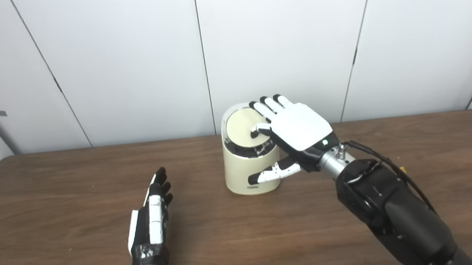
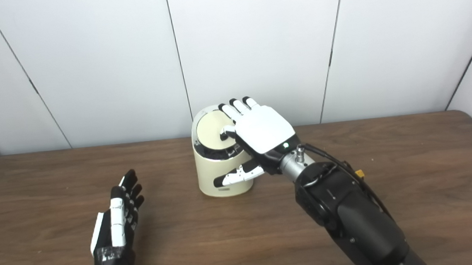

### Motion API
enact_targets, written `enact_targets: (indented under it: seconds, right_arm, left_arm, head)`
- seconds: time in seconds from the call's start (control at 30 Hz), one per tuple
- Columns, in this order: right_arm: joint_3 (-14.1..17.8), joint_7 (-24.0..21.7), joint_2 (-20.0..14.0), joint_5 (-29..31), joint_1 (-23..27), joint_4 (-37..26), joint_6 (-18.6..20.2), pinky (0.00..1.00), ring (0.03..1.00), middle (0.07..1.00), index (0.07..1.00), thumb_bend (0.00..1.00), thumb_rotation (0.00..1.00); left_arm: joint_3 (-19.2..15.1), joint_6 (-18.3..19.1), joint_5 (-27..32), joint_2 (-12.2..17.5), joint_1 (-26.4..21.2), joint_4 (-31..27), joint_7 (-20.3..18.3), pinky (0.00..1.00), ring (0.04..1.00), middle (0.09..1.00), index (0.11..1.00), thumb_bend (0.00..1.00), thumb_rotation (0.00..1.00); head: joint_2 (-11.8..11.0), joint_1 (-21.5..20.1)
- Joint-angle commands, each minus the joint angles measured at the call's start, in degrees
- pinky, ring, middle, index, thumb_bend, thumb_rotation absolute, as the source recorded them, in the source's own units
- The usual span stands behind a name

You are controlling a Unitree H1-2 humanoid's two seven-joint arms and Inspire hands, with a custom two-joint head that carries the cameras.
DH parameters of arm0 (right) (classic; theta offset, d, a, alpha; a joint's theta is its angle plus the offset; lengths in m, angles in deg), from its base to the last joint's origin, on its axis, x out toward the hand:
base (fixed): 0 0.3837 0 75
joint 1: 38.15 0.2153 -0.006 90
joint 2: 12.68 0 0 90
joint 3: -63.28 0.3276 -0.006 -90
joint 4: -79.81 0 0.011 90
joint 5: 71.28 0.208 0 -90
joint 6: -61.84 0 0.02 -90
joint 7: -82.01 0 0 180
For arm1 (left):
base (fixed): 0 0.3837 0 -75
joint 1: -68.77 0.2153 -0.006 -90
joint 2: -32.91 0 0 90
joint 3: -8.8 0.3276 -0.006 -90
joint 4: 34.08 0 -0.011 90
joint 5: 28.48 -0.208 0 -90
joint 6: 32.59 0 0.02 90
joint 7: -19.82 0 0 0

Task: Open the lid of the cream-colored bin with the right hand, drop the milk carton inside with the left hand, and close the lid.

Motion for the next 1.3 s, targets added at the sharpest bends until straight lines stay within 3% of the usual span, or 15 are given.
enact_targets:
  seconds: [0.0, 0.1, 0.23, 0.4, 0.5, 0.7, 0.87, 1.1, 1.27]
  right_arm:
    - [0.46, -2.21, -0.09, 1.24, -1.31, 1.29, -0.17, 1.00, 1.000, 0.990, 0.761, 0.62, 0.88]
    - [3.90, -0.48, 1.35, 4.61, -1.87, -0.79, 1.24, 1.00, 1.000, 0.980, 0.822, 0.61, 0.86]
    - [9.17, 3.47, 4.34, 10.28, -2.79, -2.54, 2.13, 1.00, 1.000, 0.983, 0.976, 0.60, 0.82]
    - [15.89, 7.83, 8.06, 20.98, -4.11, -2.50, 0.81, 0.99, 1.000, 1.000, 1.000, 0.55, 0.91]
    - [18.34, 9.86, 9.00, 25.24, -5.23, -2.01, 0.74, 1.00, 1.000, 1.000, 1.000, 0.56, 0.93]
    - [20.80, 8.64, 9.44, 30.46, -8.01, -3.57, 6.02, 0.92, 1.000, 1.000, 1.000, 0.59, 0.99]
    - [22.83, 9.12, 9.60, 35.59, -11.88, -4.02, 8.96, 0.91, 1.000, 1.000, 1.000, 0.61, 1.00]
    - [23.68, 11.12, 8.93, 38.23, -18.40, -3.94, 8.82, 0.91, 0.992, 1.000, 1.000, 0.64, 1.00]
    - [24.01, 13.90, 9.98, 41.00, -24.19, -5.42, 6.04, 0.92, 0.995, 1.000, 1.000, 0.63, 1.00]
  left_arm:
    - [-0.11, -1.06, 0.10, -0.32, -1.91, -2.26, 0.16, 0.98, 0.980, 0.984, 1.000, 0.71, 0.98]
    - [-0.15, -0.96, -0.08, -0.18, -1.81, -2.54, 0.07, 0.99, 0.980, 0.981, 1.000, 0.70, 0.99]
    - [-0.04, -1.00, -0.45, 0.10, -1.71, -2.81, -0.09, 0.99, 0.977, 0.980, 1.000, 0.69, 1.00]
    - [0.11, -1.10, -1.46, 0.34, -1.51, -3.48, 0.11, 0.96, 0.960, 0.967, 0.986, 0.68, 0.99]
    - [0.20, -0.44, -1.97, 0.64, -1.36, -4.23, 0.05, 0.95, 0.949, 0.960, 0.979, 0.65, 0.99]
    - [0.14, 0.76, -3.00, 1.60, -1.03, -5.38, -0.32, 0.97, 0.959, 0.968, 0.980, 0.64, 1.00]
    - [-0.56, 2.41, -2.41, 3.41, 1.16, -7.52, -1.07, 0.99, 0.977, 0.985, 0.991, 0.62, 1.00]
    - [-2.15, 0.46, -1.44, 5.79, 3.73, -7.49, -2.13, 0.99, 0.973, 0.982, 0.992, 0.61, 0.99]
    - [-2.22, -0.50, -2.65, 6.10, 6.05, -6.98, -1.87, 0.96, 0.958, 0.972, 0.981, 0.59, 0.99]
  head:
    - [0.04, 0.08]
    - [0.17, 0.25]
    - [-0.10, 0.19]
    - [-0.16, 0.05]
    - [-0.15, -0.10]
    - [-0.02, -0.77]
    - [0.18, -0.80]
    - [0.34, -0.92]
    - [0.50, -1.58]
